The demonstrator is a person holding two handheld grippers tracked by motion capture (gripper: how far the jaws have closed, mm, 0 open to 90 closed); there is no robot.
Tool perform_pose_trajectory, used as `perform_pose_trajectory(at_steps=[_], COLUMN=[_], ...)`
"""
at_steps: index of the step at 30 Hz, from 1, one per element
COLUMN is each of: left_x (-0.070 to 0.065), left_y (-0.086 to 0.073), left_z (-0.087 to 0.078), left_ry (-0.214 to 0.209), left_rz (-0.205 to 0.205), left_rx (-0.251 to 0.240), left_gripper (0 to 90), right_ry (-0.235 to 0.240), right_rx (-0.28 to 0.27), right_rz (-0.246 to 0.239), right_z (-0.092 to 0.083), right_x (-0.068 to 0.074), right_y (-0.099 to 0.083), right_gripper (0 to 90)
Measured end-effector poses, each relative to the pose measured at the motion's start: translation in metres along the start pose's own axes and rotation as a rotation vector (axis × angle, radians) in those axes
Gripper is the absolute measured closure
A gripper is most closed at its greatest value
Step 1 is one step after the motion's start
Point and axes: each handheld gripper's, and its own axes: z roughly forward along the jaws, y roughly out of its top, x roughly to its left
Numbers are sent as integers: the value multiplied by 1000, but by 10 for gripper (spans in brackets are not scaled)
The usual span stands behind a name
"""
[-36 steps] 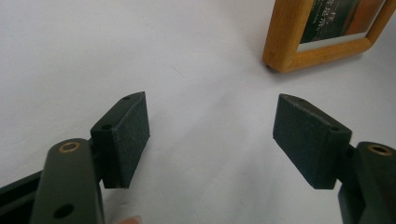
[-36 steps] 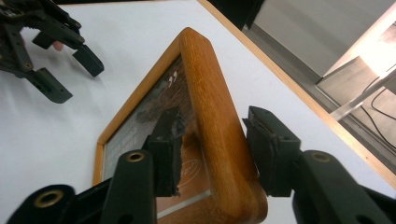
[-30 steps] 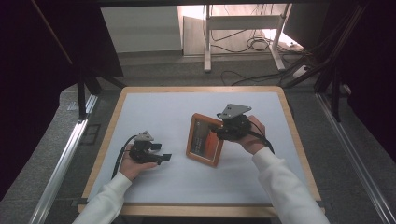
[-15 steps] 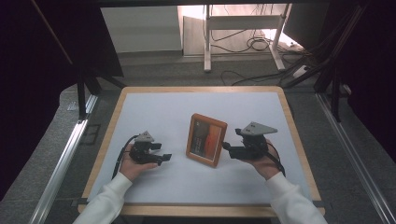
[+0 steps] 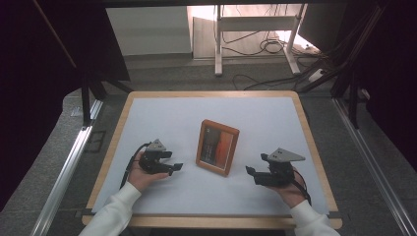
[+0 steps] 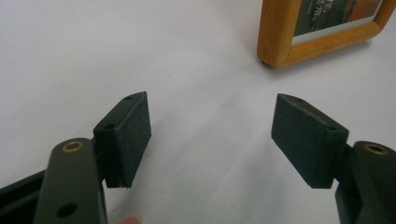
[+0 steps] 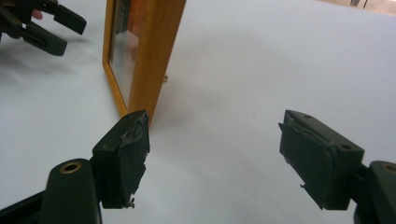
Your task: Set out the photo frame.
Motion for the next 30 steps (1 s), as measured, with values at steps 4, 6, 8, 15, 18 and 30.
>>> perform_pose_trajectory(at_steps=[4, 6, 8, 15, 18, 30], left_x=[0, 1, 0, 0, 1, 2], left_y=[3, 5, 8, 13, 19, 38], left_z=[4, 6, 7, 10, 13, 25], left_ry=[20, 27, 19, 20, 2, -48], left_rz=[-8, -17, -21, -25, -37, -32], left_rx=[1, -5, -9, -11, -19, 7], left_gripper=[303, 322, 337, 416, 499, 878], right_ry=[-8, -13, -14, -18, -30, -36], right_rx=[24, 33, 37, 45, 60, 73], right_rz=[-6, -11, -11, -7, -8, -20], right_z=[1, 1, 1, 1, 2, 3], right_x=[0, 1, 1, -1, -1, -1], right_y=[-8, -11, -12, -14, -15, -16], right_gripper=[230, 227, 227, 222, 220, 217])
